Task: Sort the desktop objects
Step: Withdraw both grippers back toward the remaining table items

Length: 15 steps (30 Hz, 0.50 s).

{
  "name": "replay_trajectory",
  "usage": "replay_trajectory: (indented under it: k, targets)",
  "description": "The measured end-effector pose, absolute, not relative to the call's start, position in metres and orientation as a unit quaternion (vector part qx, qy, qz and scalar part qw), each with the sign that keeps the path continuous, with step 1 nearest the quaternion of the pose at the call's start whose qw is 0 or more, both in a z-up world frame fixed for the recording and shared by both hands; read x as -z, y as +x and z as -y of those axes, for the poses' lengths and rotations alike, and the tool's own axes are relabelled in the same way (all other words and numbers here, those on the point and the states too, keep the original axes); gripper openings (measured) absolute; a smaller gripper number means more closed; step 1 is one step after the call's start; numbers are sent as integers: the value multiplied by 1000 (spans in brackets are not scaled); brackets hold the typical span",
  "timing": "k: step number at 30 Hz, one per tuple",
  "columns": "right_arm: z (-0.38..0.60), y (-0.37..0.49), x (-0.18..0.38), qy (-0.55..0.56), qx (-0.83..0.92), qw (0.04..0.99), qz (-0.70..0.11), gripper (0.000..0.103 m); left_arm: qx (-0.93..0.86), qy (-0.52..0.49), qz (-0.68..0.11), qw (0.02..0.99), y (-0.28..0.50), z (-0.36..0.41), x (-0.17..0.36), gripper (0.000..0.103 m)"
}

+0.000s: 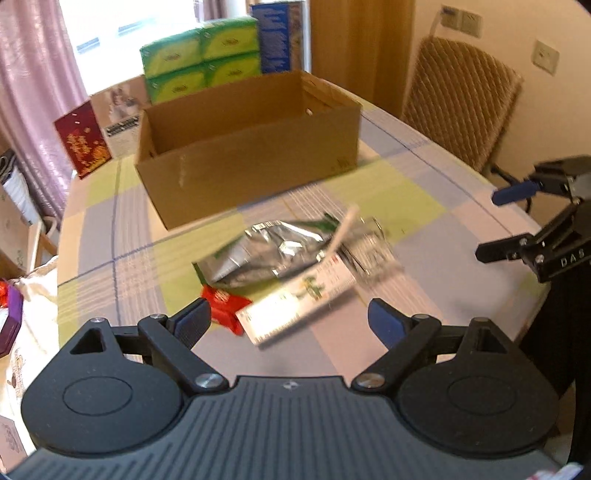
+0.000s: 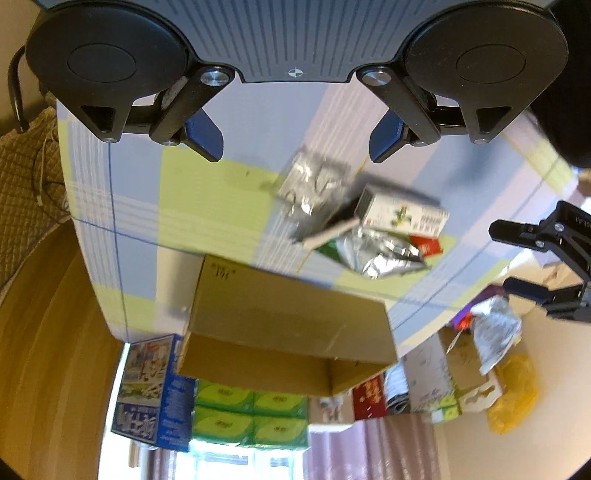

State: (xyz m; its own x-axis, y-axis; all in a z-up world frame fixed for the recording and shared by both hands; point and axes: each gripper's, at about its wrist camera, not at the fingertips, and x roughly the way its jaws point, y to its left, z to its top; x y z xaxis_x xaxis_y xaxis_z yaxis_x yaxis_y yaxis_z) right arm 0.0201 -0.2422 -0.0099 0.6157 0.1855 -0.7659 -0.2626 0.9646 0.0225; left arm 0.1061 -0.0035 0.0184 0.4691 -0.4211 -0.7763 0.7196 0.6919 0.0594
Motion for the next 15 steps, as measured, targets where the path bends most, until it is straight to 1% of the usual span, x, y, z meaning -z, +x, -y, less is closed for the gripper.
replay_trajectory:
  k: [9, 15]
  targets:
    - [245, 13, 24, -73, -142, 888, -432, 88, 391, 216, -390, 805, 98, 6, 3, 90]
    - [246, 20, 32, -85, -148, 880, -444, 88, 409, 256, -386, 787, 100, 12, 13, 90]
